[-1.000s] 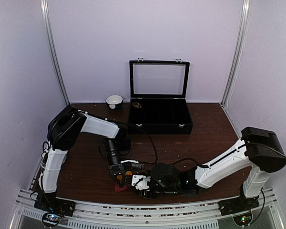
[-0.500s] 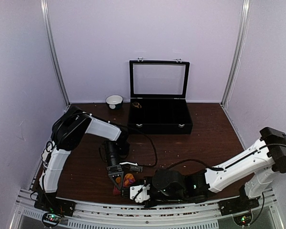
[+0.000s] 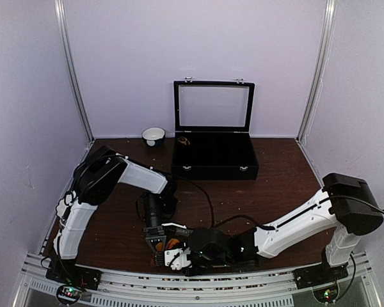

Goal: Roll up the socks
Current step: Roll the sock at the center of the board.

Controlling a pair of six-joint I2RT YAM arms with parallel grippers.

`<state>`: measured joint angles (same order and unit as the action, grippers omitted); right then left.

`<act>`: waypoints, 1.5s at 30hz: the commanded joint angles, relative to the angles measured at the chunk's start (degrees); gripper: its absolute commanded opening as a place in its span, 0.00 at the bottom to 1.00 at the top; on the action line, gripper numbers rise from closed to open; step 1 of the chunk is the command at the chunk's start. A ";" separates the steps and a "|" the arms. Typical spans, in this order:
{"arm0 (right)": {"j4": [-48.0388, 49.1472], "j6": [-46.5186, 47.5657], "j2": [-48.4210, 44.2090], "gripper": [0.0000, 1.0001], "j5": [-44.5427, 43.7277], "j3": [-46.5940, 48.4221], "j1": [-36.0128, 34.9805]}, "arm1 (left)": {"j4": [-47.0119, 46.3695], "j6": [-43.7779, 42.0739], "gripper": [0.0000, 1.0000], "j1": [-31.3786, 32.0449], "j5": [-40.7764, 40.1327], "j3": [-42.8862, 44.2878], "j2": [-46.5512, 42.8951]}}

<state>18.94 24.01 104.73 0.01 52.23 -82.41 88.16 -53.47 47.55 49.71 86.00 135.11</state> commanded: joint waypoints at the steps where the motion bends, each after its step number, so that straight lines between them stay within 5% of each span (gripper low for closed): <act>1: -0.20 0.72 2.05 0.38 1.29 2.93 1.17 | 1.31 -1.81 0.00 0.28 0.47 0.50 1.27; 13: 2.61 -7.06 7.76 0.33 4.26 -1.01 4.77 | 0.44 -2.84 0.02 0.49 0.03 0.14 -0.04; 21: -4.94 -15.27 12.37 0.15 12.51 3.09 8.11 | -6.40 2.04 0.49 1.02 -5.09 -0.63 -9.58; 23: -6.66 -18.04 13.21 0.09 14.20 3.58 8.82 | -10.69 5.73 0.53 0.97 -8.82 -1.69 -14.73; 31: -13.89 -26.91 14.83 0.00 14.25 5.02 8.85 | -33.92 18.42 0.56 -2.78 -25.62 -15.48 -37.11; 38: -10.87 -43.80 16.18 0.00 15.80 5.42 10.72 | -40.69 12.13 0.53 -2.49 -25.94 -29.66 -49.37; 45: -1.58 -59.08 19.53 0.00 24.48 3.42 14.55 | -45.04 10.65 0.53 2.61 -24.98 -34.65 -53.34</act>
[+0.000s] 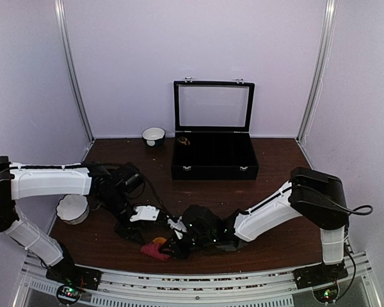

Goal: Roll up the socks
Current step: Roll the sock at the center of the board.

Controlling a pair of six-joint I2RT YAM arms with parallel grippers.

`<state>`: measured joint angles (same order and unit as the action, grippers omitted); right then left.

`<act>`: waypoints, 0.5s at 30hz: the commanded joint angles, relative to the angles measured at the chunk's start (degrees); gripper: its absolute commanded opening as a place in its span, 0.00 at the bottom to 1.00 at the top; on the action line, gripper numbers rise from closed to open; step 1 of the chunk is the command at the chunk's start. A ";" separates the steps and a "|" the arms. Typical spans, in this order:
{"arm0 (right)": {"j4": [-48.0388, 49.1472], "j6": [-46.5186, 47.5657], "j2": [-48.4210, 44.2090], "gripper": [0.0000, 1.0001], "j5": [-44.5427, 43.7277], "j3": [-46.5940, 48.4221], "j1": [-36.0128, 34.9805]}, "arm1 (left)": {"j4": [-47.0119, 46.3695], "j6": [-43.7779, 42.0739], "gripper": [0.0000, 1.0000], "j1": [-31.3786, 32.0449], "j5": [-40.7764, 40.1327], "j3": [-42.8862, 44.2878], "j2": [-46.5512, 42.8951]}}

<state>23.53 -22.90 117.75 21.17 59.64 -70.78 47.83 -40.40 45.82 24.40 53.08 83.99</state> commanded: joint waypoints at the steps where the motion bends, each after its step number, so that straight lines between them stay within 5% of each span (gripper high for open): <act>1: -5.55 -13.60 6.81 0.00 4.35 -4.15 3.46 | -5.55 -2.48 0.54 6.22 -0.64 -2.09 -2.06; 15: -3.05 -24.88 10.36 0.00 14.03 -4.42 9.18 | -19.38 -0.90 0.55 14.24 -19.31 -5.20 6.67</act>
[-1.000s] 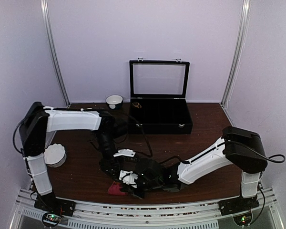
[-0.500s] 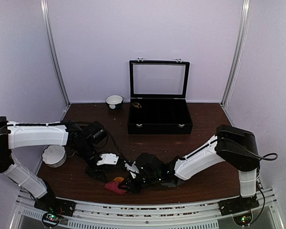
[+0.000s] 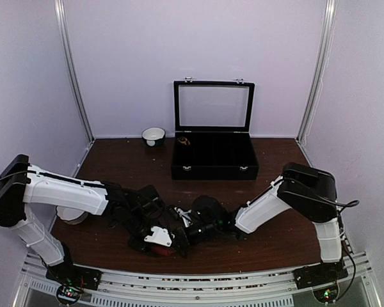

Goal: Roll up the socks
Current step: Roll the sock at the center of the board.

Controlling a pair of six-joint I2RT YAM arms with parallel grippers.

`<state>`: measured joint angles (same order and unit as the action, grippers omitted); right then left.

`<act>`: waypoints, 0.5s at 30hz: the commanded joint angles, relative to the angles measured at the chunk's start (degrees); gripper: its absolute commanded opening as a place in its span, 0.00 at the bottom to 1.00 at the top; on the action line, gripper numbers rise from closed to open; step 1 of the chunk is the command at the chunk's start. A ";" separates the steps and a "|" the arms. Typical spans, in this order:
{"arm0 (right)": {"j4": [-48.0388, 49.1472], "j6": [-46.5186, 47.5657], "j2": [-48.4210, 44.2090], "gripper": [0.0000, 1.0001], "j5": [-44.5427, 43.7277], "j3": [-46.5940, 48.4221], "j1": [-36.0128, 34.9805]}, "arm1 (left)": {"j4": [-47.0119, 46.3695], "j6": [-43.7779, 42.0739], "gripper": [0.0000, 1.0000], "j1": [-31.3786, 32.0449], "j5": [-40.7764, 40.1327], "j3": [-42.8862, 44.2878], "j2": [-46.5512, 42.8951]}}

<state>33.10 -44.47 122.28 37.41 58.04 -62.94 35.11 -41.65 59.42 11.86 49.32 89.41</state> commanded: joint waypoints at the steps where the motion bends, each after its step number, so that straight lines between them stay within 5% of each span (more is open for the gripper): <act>1: -11.12 -4.45 6.06 0.00 -1.60 -3.15 1.50 | -6.78 0.46 0.55 0.80 -7.12 -1.28 2.00; 6: -2.44 -11.07 6.44 0.00 1.02 -5.01 2.35 | -8.68 1.04 0.50 2.35 -11.65 -2.12 6.53; 10: 2.45 -12.35 4.14 0.07 0.04 -7.18 2.83 | -7.01 3.39 0.12 1.99 -13.19 0.50 9.01; 12: 3.16 -10.08 1.09 0.13 -2.26 -9.25 3.59 | -2.12 4.60 0.00 -0.19 -8.21 3.81 8.69; 15: 4.43 -4.88 -5.77 0.21 -6.95 -13.57 4.96 | 8.42 4.86 0.00 -6.77 6.09 10.09 7.29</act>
<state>44.45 -54.30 121.34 38.72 51.29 -60.25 33.19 -38.59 59.77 5.96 53.65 95.81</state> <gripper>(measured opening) 0.172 0.076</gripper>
